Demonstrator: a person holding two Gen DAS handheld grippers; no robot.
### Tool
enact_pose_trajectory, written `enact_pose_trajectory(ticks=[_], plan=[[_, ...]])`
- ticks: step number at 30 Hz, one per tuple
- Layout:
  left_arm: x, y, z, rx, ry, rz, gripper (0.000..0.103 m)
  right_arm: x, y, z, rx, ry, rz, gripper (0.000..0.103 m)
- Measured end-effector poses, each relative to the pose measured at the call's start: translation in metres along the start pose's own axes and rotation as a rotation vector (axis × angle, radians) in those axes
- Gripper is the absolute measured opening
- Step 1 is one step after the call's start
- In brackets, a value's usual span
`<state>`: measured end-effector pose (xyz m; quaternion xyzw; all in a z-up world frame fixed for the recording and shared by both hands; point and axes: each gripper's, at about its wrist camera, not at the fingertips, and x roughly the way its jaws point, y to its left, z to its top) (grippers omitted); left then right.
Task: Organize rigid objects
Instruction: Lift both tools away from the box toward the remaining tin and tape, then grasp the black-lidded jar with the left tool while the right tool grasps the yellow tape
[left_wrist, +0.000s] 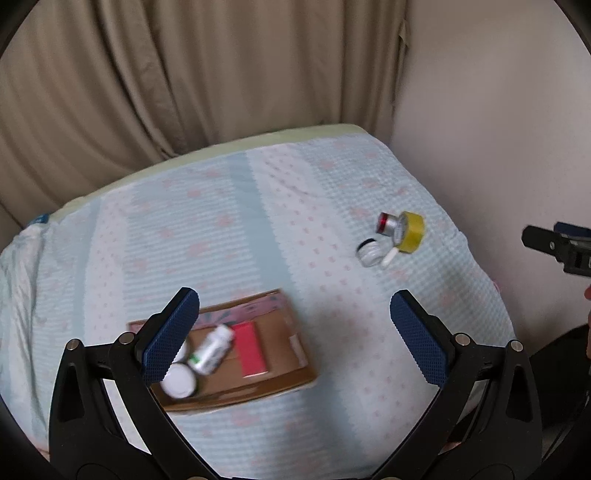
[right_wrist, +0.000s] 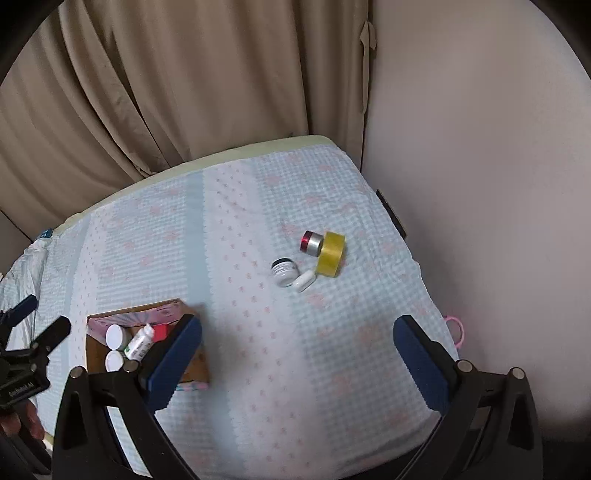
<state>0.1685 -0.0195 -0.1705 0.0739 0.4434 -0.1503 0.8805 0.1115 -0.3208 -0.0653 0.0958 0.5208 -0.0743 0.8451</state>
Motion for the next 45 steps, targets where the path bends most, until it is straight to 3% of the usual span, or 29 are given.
enact_pose_trajectory(ticks=[4, 10, 22, 26, 30, 37, 40, 41, 44, 45], plan=[[0.041, -0.035, 0.016, 0.037, 0.043, -0.044, 0.103, 0.034, -0.034, 0.026, 0.006, 0.044, 0.007, 0.103], [0.110, -0.073, 0.032, 0.186, 0.114, -0.076, 0.103, 0.085, -0.066, 0.051, 0.064, 0.107, 0.018, 0.103], [0.277, -0.120, 0.034, 0.501, 0.292, -0.191, 0.102, 0.204, -0.083, 0.082, 0.176, 0.244, -0.002, 0.103], [0.330, -0.127, 0.028, 0.549, 0.353, -0.247, 0.090, 0.252, -0.084, 0.085, 0.212, 0.291, -0.009, 0.103], [0.368, -0.132, 0.025, 0.581, 0.385, -0.292, 0.087, 0.296, -0.087, 0.086, 0.249, 0.339, -0.022, 0.103], [0.406, -0.143, 0.022, 0.666, 0.407, -0.340, 0.081, 0.340, -0.093, 0.080, 0.321, 0.396, -0.031, 0.086], [0.413, -0.149, 0.021, 0.693, 0.406, -0.354, 0.079, 0.348, -0.094, 0.079, 0.334, 0.406, -0.036, 0.084], [0.415, -0.150, 0.021, 0.695, 0.406, -0.366, 0.073, 0.349, -0.094, 0.079, 0.336, 0.403, -0.038, 0.084], [0.421, -0.155, 0.020, 0.694, 0.432, -0.398, 0.051, 0.348, -0.094, 0.081, 0.334, 0.393, -0.043, 0.066], [0.423, -0.156, 0.019, 0.696, 0.439, -0.399, 0.051, 0.349, -0.094, 0.082, 0.335, 0.391, -0.040, 0.059]])
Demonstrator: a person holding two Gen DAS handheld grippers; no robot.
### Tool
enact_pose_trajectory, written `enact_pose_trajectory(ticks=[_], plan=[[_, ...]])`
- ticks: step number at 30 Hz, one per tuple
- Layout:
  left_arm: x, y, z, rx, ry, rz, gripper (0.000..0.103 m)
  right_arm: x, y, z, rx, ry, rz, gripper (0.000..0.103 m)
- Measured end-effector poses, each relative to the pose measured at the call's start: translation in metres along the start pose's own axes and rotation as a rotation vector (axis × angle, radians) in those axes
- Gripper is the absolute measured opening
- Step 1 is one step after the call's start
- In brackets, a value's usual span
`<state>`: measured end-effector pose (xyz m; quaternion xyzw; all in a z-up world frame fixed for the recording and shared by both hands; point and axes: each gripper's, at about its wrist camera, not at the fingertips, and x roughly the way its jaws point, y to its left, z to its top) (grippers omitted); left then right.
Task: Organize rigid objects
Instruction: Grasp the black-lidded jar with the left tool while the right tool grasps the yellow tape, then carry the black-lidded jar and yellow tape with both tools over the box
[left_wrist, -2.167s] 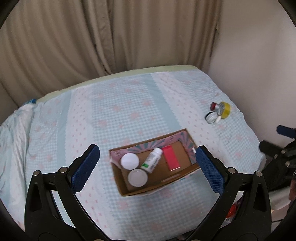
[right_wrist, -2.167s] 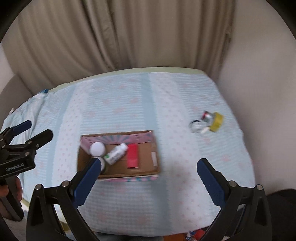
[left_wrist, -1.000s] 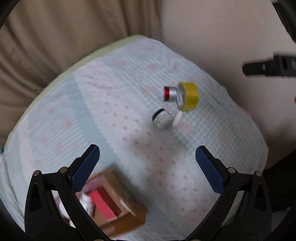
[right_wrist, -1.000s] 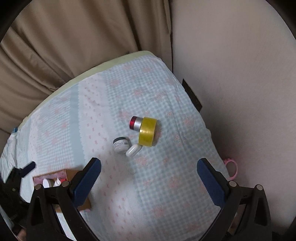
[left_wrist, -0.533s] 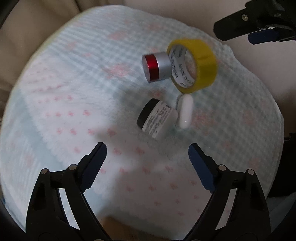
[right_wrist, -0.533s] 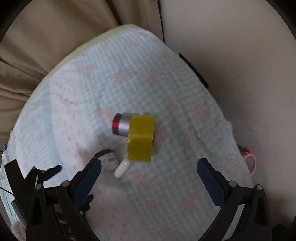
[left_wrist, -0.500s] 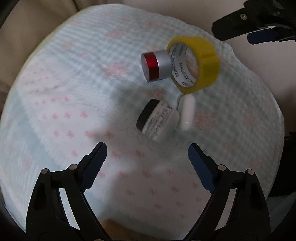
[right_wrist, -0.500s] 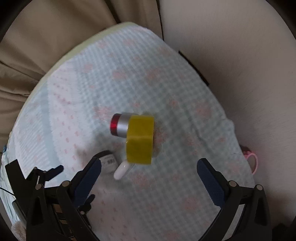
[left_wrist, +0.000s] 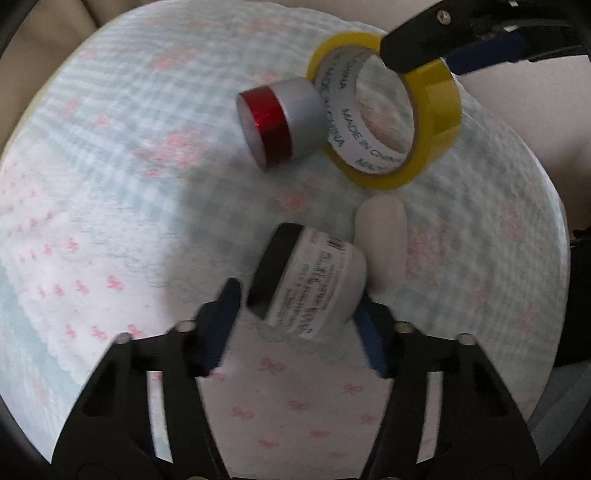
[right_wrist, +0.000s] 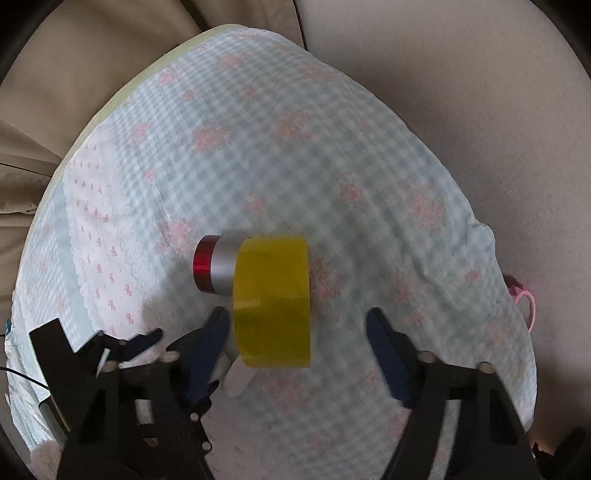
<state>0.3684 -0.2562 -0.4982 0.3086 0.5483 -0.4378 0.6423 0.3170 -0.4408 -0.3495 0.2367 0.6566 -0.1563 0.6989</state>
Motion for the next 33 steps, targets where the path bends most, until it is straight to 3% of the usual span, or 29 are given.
enact_pose_trajectory(ticks=[4, 11, 18, 25, 33], plan=[[0.002, -0.004, 0.000, 0.007, 0.003, 0.030, 0.050, 0.000, 0.001, 0.003, 0.003, -0.001, 0.020, 0.038], [-0.004, -0.003, -0.002, -0.029, -0.002, 0.061, 0.049, -0.001, 0.006, 0.004, -0.019, -0.001, 0.009, 0.038], [-0.036, 0.018, -0.007, -0.128, -0.032, 0.063, 0.048, -0.014, 0.001, -0.003, -0.011, -0.014, 0.021, 0.038], [-0.095, 0.016, -0.017, -0.224, -0.098, 0.088, 0.046, -0.054, -0.004, -0.017, -0.035, -0.055, 0.039, 0.038], [-0.172, -0.015, -0.044, -0.364, -0.189, 0.100, 0.045, -0.121, -0.003, -0.044, -0.102, -0.116, 0.072, 0.038]])
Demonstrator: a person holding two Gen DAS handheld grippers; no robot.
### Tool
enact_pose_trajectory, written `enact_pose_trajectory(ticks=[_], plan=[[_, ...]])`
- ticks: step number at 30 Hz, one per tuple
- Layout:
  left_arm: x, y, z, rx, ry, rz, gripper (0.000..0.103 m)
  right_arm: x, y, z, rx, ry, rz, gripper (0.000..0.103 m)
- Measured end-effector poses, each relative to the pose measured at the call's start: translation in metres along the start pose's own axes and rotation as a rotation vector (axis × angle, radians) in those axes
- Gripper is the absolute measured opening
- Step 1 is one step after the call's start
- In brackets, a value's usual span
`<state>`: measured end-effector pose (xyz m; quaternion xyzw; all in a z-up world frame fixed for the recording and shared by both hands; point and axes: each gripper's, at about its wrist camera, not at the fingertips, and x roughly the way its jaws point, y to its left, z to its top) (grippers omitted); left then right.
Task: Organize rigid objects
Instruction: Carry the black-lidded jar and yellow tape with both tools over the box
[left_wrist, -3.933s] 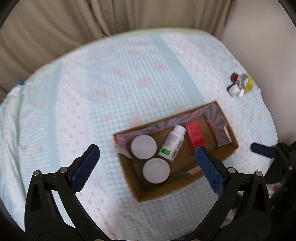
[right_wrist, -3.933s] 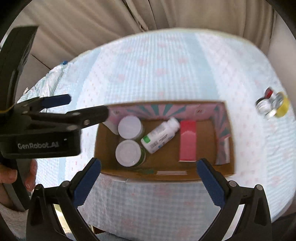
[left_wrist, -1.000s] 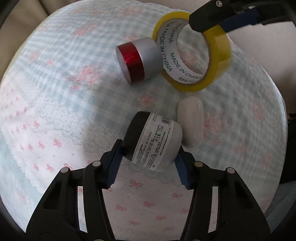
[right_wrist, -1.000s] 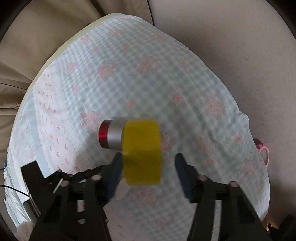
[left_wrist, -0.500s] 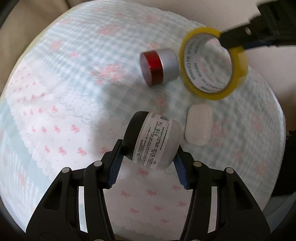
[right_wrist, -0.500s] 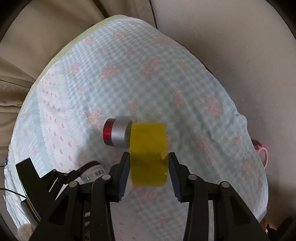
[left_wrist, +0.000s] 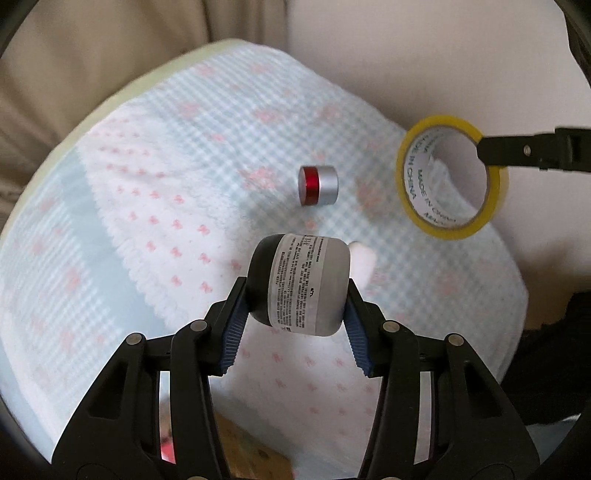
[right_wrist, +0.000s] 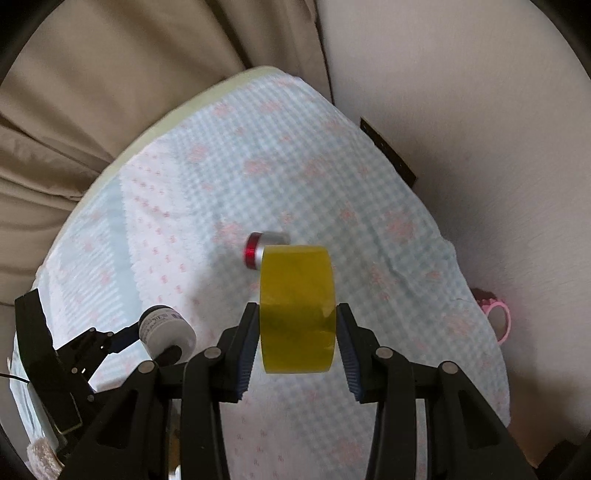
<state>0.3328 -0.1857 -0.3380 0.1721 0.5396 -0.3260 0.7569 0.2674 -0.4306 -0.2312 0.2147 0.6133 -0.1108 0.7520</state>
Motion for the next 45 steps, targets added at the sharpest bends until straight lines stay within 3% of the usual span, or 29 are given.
enact_pose_trajectory(ticks=[12, 18, 25, 35, 45], plan=[[-0.135, -0.004, -0.070, -0.216, -0.129, 0.104, 0.045, -0.111, 0.046, -0.049, -0.194, -0.102, 0.103, 0.038], [-0.181, 0.025, -0.129, -0.328, -0.150, 0.189, 0.045, -0.137, 0.086, -0.081, -0.305, -0.116, 0.173, 0.038], [-0.222, 0.080, -0.207, -0.429, -0.162, 0.249, 0.046, -0.139, 0.142, -0.130, -0.386, -0.089, 0.236, 0.038], [-0.236, 0.164, -0.288, -0.397, -0.110, 0.199, 0.045, -0.112, 0.236, -0.199, -0.362, -0.020, 0.257, 0.038], [-0.181, 0.214, -0.314, -0.275, 0.017, 0.097, 0.045, -0.056, 0.299, -0.244, -0.262, 0.041, 0.176, 0.038]])
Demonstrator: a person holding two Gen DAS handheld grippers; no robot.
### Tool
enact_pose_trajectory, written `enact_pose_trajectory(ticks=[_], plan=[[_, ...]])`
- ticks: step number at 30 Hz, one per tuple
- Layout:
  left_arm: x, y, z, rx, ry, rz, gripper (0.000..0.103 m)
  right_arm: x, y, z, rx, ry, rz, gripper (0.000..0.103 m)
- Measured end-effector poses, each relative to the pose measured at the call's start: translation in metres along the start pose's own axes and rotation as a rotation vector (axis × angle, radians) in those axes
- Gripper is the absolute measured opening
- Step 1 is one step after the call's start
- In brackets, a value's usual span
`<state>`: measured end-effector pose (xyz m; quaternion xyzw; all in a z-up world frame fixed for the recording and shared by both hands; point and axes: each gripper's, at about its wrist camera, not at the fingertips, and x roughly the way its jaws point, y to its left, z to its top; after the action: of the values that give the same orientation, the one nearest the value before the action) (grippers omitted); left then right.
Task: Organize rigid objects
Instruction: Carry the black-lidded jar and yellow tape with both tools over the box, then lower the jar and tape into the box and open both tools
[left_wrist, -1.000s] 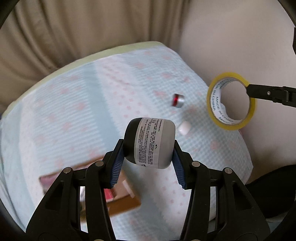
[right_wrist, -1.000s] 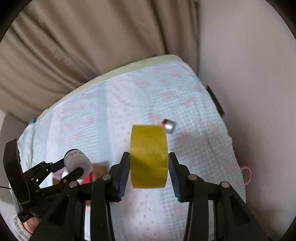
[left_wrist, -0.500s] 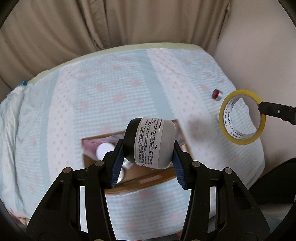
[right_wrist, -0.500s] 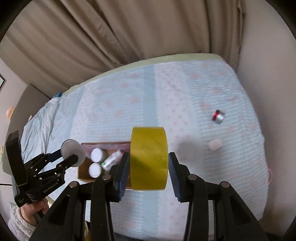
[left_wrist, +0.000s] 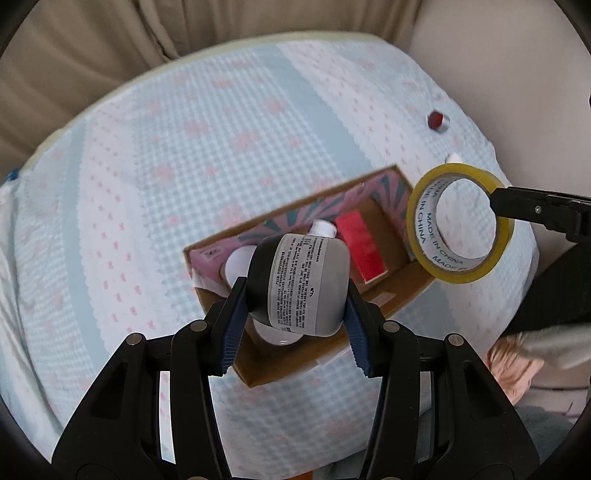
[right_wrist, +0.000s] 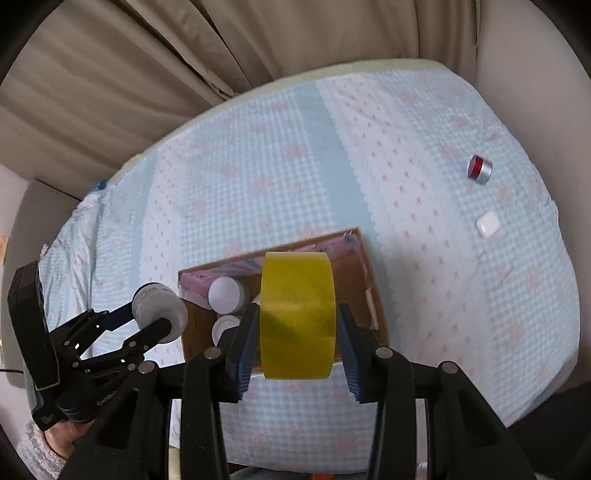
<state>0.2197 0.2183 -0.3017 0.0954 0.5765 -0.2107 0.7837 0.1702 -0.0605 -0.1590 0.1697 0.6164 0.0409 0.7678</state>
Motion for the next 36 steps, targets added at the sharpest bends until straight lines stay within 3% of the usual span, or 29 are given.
enact_pose_trajectory(ticks=[7, 16, 25, 26, 27, 28, 29, 30, 32, 33, 36], plan=[[0.049, -0.005, 0.008, 0.088, 0.074, -0.059, 0.045, 0.043, 0.007, 0.000, 0.017, 0.054, -0.073, 0.038], [0.120, -0.041, 0.016, 0.219, 0.165, -0.105, 0.045, 0.083, -0.007, 0.004, 0.000, 0.042, -0.162, 0.038], [0.139, -0.046, 0.022, 0.237, 0.185, -0.100, 0.046, 0.103, -0.018, 0.013, -0.016, 0.072, -0.182, 0.038], [0.137, -0.046, 0.022, 0.239, 0.181, -0.105, 0.052, 0.104, -0.018, 0.013, -0.019, 0.073, -0.185, 0.038], [0.135, -0.047, 0.023, 0.238, 0.177, -0.109, 0.080, 0.106, -0.018, 0.014, -0.023, 0.076, -0.187, 0.038], [0.133, -0.048, 0.024, 0.236, 0.174, -0.111, 0.102, 0.107, -0.017, 0.015, -0.025, 0.081, -0.180, 0.038], [0.131, -0.047, 0.023, 0.234, 0.166, -0.110, 0.103, 0.108, -0.017, 0.015, -0.020, 0.081, -0.161, 0.039], [0.130, -0.047, 0.022, 0.233, 0.162, -0.106, 0.103, 0.107, -0.018, 0.015, -0.014, 0.074, -0.140, 0.045], [0.128, -0.044, 0.019, 0.227, 0.157, -0.097, 0.103, 0.105, -0.019, 0.017, -0.003, 0.059, -0.114, 0.074], [0.127, -0.041, 0.016, 0.218, 0.156, -0.091, 0.103, 0.104, -0.019, 0.018, -0.002, 0.057, -0.114, 0.099], [0.127, -0.035, 0.009, 0.180, 0.162, -0.085, 0.103, 0.101, -0.022, 0.018, 0.011, 0.044, -0.088, 0.103]])
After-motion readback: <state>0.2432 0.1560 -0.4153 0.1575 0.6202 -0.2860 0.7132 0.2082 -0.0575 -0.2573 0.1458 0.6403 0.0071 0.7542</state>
